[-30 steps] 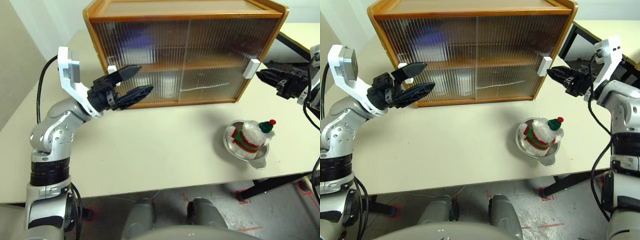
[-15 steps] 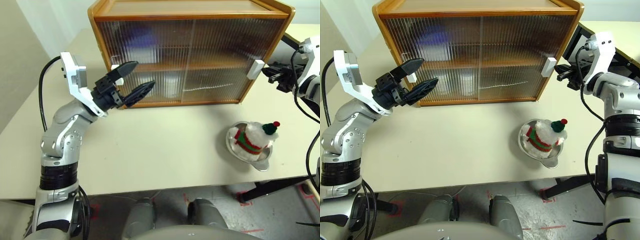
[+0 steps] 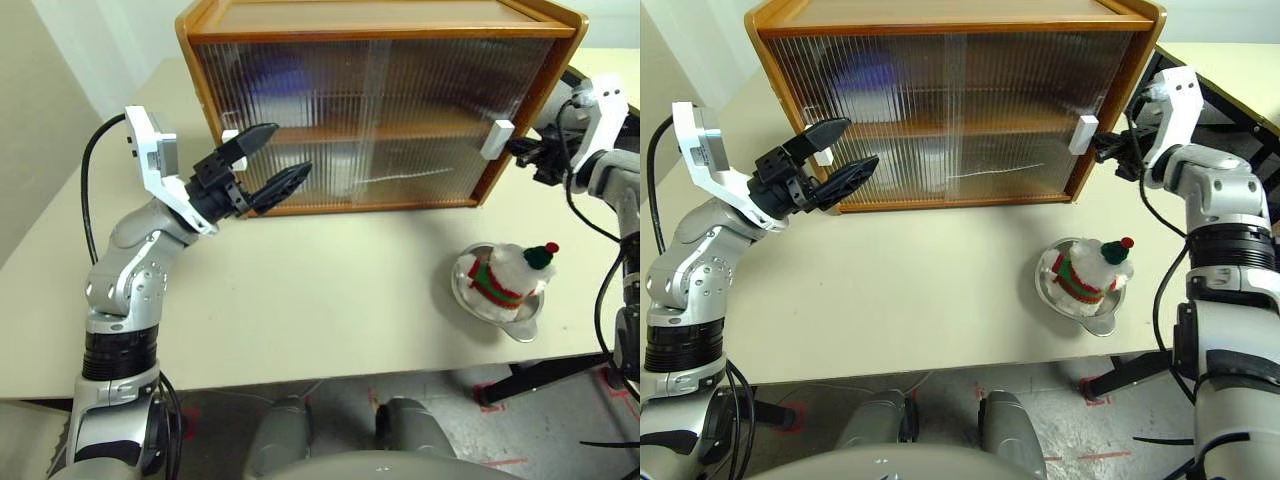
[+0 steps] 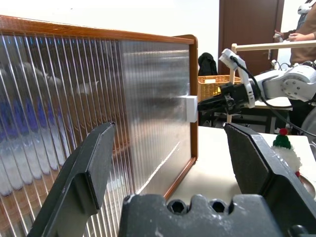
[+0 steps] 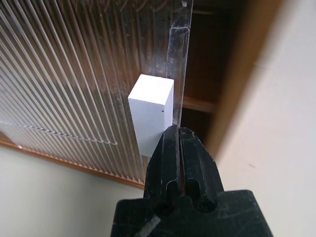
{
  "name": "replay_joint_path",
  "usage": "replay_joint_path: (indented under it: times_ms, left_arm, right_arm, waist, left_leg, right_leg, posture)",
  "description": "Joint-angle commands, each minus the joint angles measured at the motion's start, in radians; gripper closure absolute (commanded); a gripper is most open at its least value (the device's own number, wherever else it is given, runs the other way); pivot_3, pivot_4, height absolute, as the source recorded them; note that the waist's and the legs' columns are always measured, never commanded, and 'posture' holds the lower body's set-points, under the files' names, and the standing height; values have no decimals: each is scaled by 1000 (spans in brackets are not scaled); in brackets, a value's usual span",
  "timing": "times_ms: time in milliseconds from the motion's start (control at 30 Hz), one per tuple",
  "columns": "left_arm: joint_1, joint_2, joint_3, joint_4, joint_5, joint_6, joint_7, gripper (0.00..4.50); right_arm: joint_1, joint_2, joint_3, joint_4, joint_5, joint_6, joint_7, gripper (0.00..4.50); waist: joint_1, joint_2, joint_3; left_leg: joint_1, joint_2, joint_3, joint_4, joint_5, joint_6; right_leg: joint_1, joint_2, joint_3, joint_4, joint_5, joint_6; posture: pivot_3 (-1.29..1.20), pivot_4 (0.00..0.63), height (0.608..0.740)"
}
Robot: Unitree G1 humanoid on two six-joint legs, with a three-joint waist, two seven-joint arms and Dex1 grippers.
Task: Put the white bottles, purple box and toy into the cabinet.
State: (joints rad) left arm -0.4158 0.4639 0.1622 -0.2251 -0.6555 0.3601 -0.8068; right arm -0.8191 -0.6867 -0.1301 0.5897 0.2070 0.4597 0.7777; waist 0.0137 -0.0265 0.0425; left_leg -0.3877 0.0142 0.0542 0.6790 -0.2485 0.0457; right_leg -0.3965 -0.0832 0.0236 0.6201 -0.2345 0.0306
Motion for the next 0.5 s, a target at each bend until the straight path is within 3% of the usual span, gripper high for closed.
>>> replay_joint_path:
  times_ms: [33, 500]
  left_arm:
    - [-8, -3, -12, -2, 9, -1, 10, 0]
    - [7, -2, -4, -20, -3, 6, 32, 0]
  right_arm:
    - [-9, 33, 24, -46, 10, 38, 8, 4474]
    - [-57, 162, 77, -145, 15, 114, 16, 4474]
  waist:
    - [2, 0, 0]
    - [5, 0, 0]
  left_leg:
    - [0, 0, 0, 0, 0, 0]
    - [-1, 0, 1, 0, 0, 0]
  right_leg:
    - [0, 0, 0, 0, 0, 0]
    - [-2, 0, 1, 2, 0, 0]
  posture:
    - [101, 0, 740]
    - [123, 0, 740]
